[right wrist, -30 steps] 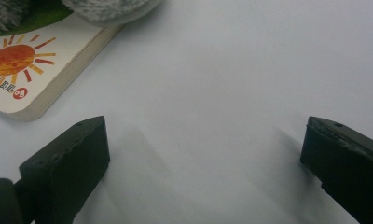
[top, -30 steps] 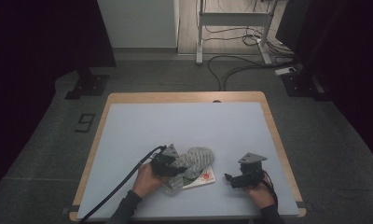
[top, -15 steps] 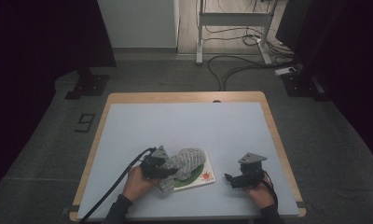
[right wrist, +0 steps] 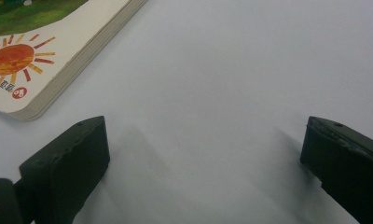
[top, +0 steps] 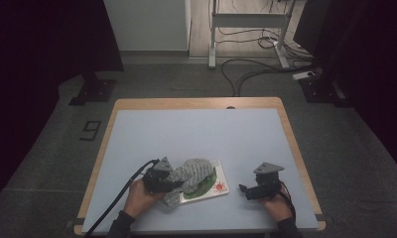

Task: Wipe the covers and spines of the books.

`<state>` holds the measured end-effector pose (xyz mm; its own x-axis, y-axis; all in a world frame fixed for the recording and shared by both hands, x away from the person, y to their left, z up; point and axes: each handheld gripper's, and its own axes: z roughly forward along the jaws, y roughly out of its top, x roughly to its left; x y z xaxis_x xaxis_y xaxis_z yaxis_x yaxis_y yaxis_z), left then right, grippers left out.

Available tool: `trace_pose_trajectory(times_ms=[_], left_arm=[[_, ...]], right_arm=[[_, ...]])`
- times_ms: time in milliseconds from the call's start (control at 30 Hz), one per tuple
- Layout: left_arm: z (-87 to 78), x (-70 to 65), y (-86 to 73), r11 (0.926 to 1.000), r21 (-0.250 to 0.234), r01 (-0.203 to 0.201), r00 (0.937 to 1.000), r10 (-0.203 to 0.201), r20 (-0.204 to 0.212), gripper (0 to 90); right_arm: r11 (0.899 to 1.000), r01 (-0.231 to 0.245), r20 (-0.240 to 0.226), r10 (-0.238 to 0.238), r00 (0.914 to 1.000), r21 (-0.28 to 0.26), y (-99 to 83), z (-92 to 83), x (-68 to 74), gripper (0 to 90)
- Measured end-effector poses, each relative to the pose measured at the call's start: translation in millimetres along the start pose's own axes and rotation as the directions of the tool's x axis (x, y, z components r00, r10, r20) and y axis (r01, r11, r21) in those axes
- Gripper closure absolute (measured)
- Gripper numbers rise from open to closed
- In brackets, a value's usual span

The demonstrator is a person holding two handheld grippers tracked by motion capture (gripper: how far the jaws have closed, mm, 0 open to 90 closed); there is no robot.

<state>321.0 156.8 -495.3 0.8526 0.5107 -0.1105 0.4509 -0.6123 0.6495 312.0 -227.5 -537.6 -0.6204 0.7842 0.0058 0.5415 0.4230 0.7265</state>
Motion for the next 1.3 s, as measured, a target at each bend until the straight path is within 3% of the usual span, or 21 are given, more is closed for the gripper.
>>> trace_pose_trajectory(times_ms=[767,1300], left_arm=[[-7.9,-28.8,-17.2,0.9998,-0.014,-0.010,0.9999,0.011,0.012,68.7],[1.3,-33.7,-9.0,0.9997,-0.017,-0.018,0.9996,0.018,0.021,68.0]], right_arm=[[1.000,0.001,0.000,-0.001,1.0000,0.000,0.0,0.0,0.0,0.7],[1.000,0.000,0.001,0.000,1.0000,0.001,0.1,0.1,-0.1,0.6]])
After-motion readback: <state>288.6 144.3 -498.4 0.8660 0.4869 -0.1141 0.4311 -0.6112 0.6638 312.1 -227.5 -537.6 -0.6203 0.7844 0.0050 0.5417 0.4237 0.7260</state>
